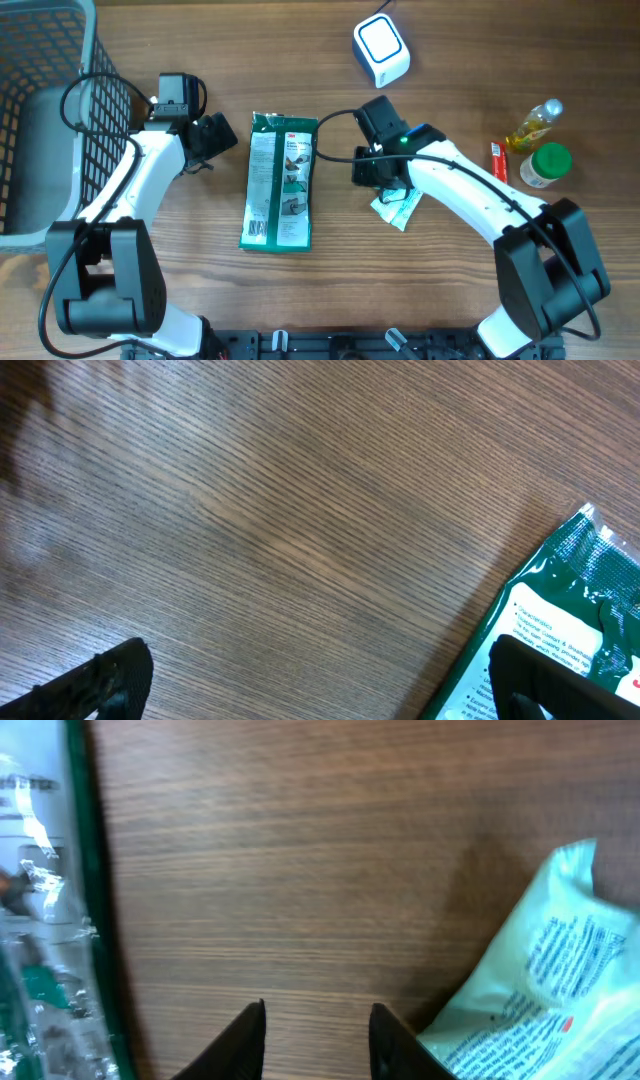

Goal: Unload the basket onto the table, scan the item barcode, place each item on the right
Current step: 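Carry the pouch back down and set it right of the glove pack, then open the right gripper and move it left toward the glove pack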

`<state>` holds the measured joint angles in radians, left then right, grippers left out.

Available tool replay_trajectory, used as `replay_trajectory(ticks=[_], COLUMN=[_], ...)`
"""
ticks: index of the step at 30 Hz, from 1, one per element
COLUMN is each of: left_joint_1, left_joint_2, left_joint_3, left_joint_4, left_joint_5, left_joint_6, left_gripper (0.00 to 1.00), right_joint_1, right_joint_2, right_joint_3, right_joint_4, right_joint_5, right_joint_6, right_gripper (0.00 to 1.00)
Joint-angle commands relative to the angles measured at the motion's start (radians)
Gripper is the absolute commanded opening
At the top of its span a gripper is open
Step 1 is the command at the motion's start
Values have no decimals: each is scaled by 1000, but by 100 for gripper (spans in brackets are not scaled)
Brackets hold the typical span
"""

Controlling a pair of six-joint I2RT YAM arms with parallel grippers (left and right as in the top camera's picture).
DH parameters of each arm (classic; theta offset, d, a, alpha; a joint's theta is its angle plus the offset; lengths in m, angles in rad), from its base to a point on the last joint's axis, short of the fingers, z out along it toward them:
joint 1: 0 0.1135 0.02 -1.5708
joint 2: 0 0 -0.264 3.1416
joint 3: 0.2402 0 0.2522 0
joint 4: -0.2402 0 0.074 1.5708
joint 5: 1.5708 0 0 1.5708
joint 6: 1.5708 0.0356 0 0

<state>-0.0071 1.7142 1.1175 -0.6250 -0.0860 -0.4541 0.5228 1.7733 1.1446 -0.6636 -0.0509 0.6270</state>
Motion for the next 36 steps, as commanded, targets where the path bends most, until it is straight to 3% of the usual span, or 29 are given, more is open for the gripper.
replay_trajectory(ticks=[1,5,26,36], left_joint_1=[5,5,5,5], left_joint_2=[-16,-16,-16,-16], left_joint_3=[-5,-5,-5,-5], left_joint_4=[3,3,3,3], left_joint_5=[-20,-20,-20,-20], left_joint_6=[5,5,5,5], left_gripper=[100,100,100,100], right_joint_1=[3,0,-18,-45], right_joint_2=[20,20,20,20], right_joint_3=[-62,-74,-74,-74], right_joint_4=[28,6,-222,-187], right_joint_5=[30,101,357,217], right_joint_6=[105,113,106,103], right_gripper=[27,23,24,23])
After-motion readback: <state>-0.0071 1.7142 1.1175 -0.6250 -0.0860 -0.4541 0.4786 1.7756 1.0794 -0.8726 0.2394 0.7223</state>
